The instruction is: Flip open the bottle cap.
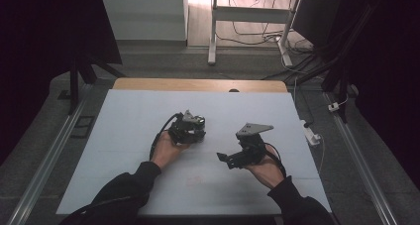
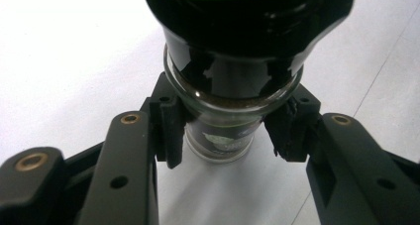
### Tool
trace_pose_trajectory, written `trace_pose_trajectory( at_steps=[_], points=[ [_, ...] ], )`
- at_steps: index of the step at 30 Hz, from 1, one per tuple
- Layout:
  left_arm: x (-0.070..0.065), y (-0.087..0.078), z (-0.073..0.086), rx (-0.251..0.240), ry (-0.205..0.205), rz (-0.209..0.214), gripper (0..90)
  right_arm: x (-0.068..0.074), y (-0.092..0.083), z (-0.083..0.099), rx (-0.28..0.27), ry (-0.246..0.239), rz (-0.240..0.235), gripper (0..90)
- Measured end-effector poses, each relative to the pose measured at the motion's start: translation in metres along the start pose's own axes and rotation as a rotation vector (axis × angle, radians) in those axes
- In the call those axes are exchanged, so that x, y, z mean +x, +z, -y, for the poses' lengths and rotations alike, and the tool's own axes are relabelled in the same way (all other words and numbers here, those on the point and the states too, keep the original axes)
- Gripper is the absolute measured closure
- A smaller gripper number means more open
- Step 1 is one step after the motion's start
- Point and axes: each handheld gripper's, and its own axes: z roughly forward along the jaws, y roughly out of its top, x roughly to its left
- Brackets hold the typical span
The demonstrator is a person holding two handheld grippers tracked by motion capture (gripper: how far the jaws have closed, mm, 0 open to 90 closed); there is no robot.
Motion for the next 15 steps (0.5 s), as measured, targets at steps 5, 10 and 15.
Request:
trace_pose_trajectory(
  at_steps=[5, 10, 15],
  points=[
    [0.000, 0.000, 0.000, 0.001, 0.000, 0.001, 53.5, -0.004, 0.011, -0.007, 0.014, 0.006, -0.009, 0.0],
    [0.000, 0.000, -0.001, 0.004, 0.000, 0.002, 53.5, -0.006, 0.021, -0.014, 0.030, -0.001, -0.006, 0.0],
    [0.000, 0.000, -0.001, 0.003, -0.003, 0.002, 53.5, -0.007, 0.031, -0.020, 0.044, -0.004, -0.004, 0.0]
  ],
)
